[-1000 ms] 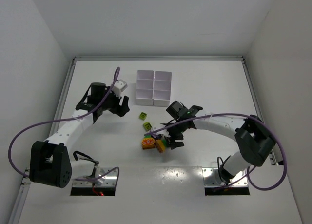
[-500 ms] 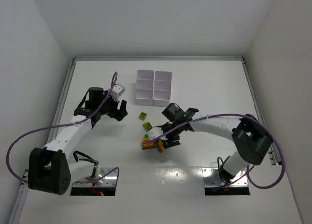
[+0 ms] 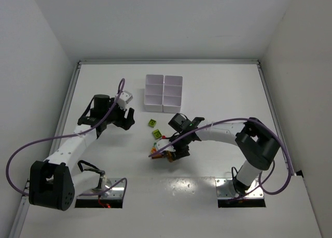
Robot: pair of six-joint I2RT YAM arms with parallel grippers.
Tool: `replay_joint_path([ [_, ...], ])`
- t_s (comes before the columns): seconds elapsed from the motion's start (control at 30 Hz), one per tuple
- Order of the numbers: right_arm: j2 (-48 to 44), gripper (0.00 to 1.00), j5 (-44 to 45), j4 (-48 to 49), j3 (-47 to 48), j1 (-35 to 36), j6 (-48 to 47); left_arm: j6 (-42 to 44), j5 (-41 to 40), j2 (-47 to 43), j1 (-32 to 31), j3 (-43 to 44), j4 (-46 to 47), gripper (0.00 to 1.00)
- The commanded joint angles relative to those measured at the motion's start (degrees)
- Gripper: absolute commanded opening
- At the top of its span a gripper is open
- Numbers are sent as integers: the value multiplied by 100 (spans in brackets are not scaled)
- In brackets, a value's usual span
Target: Sort the legos into containers by color
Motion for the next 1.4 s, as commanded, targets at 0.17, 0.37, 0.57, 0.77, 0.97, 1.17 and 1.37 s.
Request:
replay_joint_path([
  [0.17,146,48,63,231,-97,41,-191,98,166,-167,73,-70,-64,77],
  [0.37,68,18,178,179,78,41,247,151,1298,-351,73,-184,-133,74],
  [0.57,-652,6,415,72,386,-91,1197,-42,2793,-150,73,-53,-205,73],
  [0.77,-1250,4,696,-33,439,-91,1857,-340,2891,88,-321,220,-205,72],
  [0.97,-1541,2,1241,318,237,-91,2235,-955,3268,676,-761,606,-29,77],
  [1.17,-1655,1,1706,811,70,-91,2481,-1852,4304,1774,-937,1388,50,80],
  [1.37,-1936,0,1838,1145,17,-91,2603,-1906,4245,2294,-1148,1564,50,76],
])
